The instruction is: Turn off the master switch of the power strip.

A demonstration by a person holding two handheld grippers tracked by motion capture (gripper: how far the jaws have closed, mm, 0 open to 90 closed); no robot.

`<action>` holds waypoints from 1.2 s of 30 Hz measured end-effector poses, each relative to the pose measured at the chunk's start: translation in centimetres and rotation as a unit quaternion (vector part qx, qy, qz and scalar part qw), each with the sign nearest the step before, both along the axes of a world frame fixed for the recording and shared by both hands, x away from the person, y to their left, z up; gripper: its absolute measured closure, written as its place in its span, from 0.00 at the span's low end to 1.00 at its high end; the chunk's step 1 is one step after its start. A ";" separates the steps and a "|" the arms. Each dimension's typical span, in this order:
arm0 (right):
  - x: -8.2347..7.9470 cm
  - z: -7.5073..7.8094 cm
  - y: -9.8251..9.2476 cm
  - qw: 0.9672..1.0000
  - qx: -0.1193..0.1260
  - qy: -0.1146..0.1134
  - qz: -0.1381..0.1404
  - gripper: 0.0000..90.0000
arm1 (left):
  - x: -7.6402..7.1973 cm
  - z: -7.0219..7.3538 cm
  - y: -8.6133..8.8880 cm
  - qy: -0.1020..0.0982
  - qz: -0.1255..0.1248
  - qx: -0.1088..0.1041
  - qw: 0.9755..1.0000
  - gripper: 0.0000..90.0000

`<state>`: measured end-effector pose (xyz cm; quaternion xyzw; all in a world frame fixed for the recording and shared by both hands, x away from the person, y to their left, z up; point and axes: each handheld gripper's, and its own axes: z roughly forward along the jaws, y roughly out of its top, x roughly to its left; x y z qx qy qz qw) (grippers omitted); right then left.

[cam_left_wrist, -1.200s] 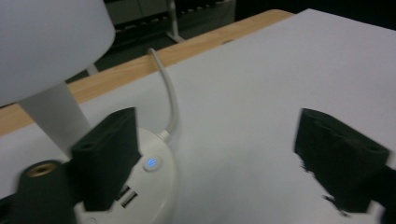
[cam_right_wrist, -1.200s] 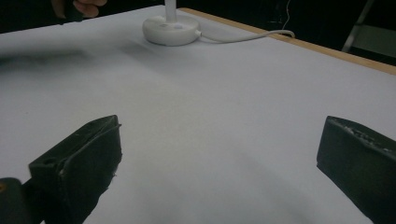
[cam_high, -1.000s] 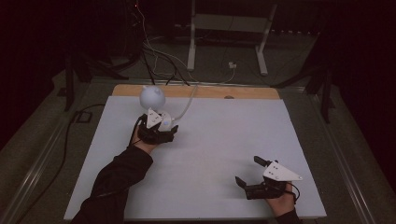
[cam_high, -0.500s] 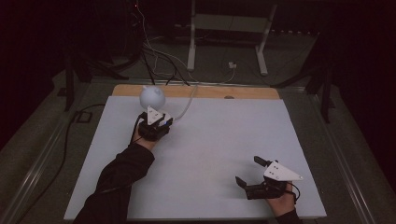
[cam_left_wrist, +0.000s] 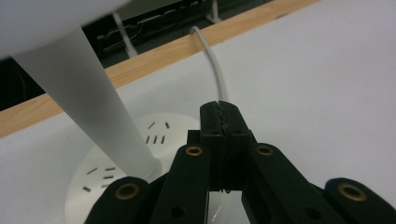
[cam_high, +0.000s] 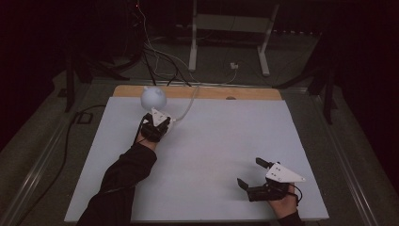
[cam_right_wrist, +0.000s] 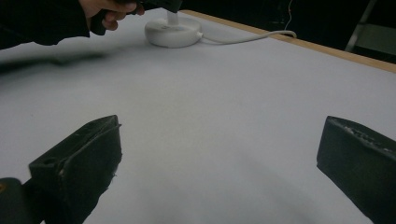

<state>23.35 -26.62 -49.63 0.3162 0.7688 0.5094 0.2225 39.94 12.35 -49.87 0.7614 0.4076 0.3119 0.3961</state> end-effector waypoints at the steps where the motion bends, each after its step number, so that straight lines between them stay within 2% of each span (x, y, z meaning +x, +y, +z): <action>1: 0.0 0.0 0.0 1.000 0.001 0.000 0.000 0.00 | 0.1 -0.1 0.0 0.000 0.003 0.002 1.000 1.00; 3: 0.0 0.0 0.0 1.000 0.003 0.002 -0.001 0.00 | 0.2 -0.2 0.1 0.003 0.009 -0.005 1.000 1.00; 10: 0.0 0.0 0.0 1.000 0.003 0.001 0.000 0.00 | 0.7 -1.0 -0.3 0.007 0.019 0.014 1.000 1.00; 12: 0.0 0.0 0.0 1.000 0.003 0.001 0.000 0.00 | 0.7 -1.2 -0.5 0.004 0.024 0.032 0.999 1.00; 14: 0.0 0.0 -0.1 1.000 0.005 0.001 0.000 0.00 | 0.7 -1.4 -0.7 0.001 0.026 0.040 0.999 1.00; 15: 0.0 0.0 -0.1 1.000 0.005 0.001 0.000 0.00 | 0.7 -1.5 -0.9 -0.001 0.027 0.054 0.998 1.00; 18: 0.0 0.0 -0.1 1.000 0.005 0.000 0.000 0.00 | 0.8 -1.8 -1.2 -0.004 0.033 0.075 0.997 1.00; 20: 0.0 0.1 -0.1 1.000 0.005 0.001 0.000 0.00 | 0.8 -1.8 -1.2 0.001 0.035 0.073 0.997 1.00; 25: 0.0 0.1 -0.1 1.000 0.005 0.001 0.000 0.00 | 0.8 -2.2 -1.4 -0.013 0.037 0.098 0.994 1.00; 31: 0.0 0.1 -0.1 1.000 0.005 0.001 0.000 0.00 | 0.9 -2.5 -1.3 -0.013 0.034 0.095 0.995 1.00; 36: 0.0 0.1 -0.1 1.000 0.006 0.002 0.000 0.00 | 0.9 -2.5 -1.5 -0.016 0.030 0.105 0.994 1.00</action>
